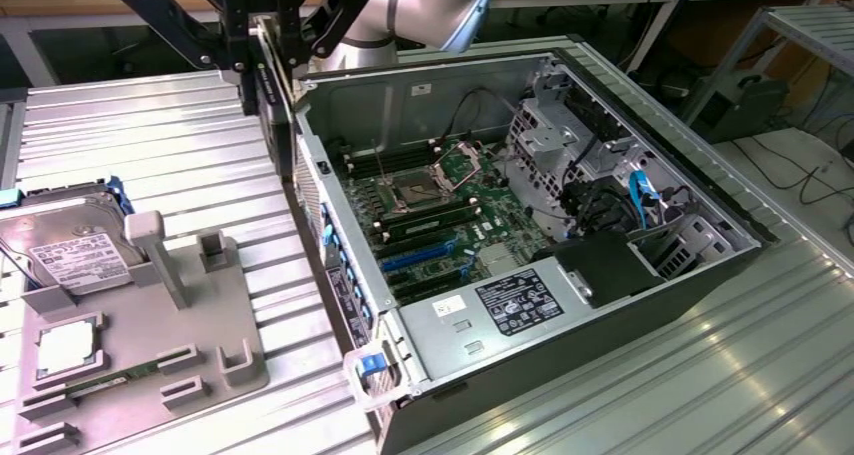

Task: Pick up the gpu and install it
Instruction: 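Pick up the gpu and move the gpu toward the slot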

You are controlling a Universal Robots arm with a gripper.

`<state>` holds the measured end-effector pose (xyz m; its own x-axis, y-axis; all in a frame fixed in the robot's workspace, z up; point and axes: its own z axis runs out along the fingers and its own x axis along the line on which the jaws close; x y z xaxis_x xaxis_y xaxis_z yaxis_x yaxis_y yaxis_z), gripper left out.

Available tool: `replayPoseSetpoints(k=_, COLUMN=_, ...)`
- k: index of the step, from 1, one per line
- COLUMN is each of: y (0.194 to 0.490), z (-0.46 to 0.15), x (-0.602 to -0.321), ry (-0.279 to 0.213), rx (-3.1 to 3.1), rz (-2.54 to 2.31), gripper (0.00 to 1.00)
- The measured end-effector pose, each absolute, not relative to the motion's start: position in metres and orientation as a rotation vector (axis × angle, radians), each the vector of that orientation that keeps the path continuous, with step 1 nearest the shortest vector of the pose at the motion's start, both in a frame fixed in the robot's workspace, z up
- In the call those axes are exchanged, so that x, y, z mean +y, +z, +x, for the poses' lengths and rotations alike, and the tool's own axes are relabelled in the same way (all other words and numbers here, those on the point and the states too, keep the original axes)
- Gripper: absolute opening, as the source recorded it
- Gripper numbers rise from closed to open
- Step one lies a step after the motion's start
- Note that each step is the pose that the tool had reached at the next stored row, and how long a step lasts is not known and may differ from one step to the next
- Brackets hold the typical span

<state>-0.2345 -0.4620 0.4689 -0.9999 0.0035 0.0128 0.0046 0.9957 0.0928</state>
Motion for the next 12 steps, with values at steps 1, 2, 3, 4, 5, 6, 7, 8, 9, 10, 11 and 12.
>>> replayPoseSetpoints(k=1, y=0.469, z=-0.234, x=-0.462, ry=-0.146, rx=-3.126, rz=-0.006, gripper=0.29)
replayPoseSetpoints(k=2, y=0.469, z=-0.233, x=-0.462, ry=-0.145, rx=-3.126, rz=-0.006, gripper=0.29)
replayPoseSetpoints(k=3, y=0.468, z=-0.232, x=-0.462, ry=-0.146, rx=-3.126, rz=-0.006, gripper=0.29)
replayPoseSetpoints(k=4, y=0.468, z=-0.231, x=-0.462, ry=-0.146, rx=-3.126, rz=-0.006, gripper=0.29)
replayPoseSetpoints(k=5, y=0.468, z=-0.23, x=-0.462, ry=-0.146, rx=-3.126, rz=-0.006, gripper=0.29)
replayPoseSetpoints(k=6, y=0.468, z=-0.229, x=-0.462, ry=-0.145, rx=-3.126, rz=-0.006, gripper=0.29)
replayPoseSetpoints(k=7, y=0.468, z=-0.228, x=-0.462, ry=-0.146, rx=-3.126, rz=-0.006, gripper=0.29)
replayPoseSetpoints(k=8, y=0.468, z=-0.227, x=-0.462, ry=-0.145, rx=-3.126, rz=-0.006, gripper=0.29)
replayPoseSetpoints(k=9, y=0.468, z=-0.226, x=-0.462, ry=-0.146, rx=-3.126, rz=-0.006, gripper=0.29)
replayPoseSetpoints(k=10, y=0.467, z=-0.226, x=-0.462, ry=-0.146, rx=-3.126, rz=-0.006, gripper=0.29)
replayPoseSetpoints(k=11, y=0.467, z=-0.224, x=-0.462, ry=-0.146, rx=-3.126, rz=-0.006, gripper=0.29)
replayPoseSetpoints(k=12, y=0.467, z=-0.222, x=-0.462, ry=-0.145, rx=-3.126, rz=-0.006, gripper=0.29)
